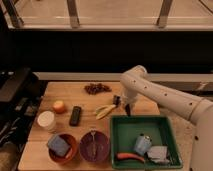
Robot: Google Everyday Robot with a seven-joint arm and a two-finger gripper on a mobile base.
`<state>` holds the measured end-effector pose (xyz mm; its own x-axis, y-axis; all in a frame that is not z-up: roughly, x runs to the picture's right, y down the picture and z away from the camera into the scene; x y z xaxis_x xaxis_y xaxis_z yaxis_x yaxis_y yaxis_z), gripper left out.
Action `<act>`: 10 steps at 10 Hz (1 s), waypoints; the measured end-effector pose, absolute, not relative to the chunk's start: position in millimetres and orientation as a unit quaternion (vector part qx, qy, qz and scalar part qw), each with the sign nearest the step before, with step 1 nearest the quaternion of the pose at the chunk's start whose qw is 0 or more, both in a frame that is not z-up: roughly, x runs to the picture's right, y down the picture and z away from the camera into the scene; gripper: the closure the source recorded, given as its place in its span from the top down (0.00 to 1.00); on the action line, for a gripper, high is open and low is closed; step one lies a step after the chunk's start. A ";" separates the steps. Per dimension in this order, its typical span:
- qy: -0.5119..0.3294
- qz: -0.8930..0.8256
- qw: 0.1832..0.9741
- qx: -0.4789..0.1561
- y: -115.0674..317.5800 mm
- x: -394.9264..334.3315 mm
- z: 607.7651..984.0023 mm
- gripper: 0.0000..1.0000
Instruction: Wipe table surface with brush
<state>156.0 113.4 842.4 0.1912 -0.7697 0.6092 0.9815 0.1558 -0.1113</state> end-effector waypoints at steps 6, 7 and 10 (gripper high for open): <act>-0.165 -0.561 0.756 -0.294 110.2 257.7 842.7 0.00; -0.159 -0.565 0.754 -0.295 99.4 259.9 850.9 0.00; -0.149 -0.591 0.739 -0.286 68.3 239.4 869.0 0.00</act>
<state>239.4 68.3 869.0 0.2559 -0.7891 0.5584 0.9596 0.1374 -0.2455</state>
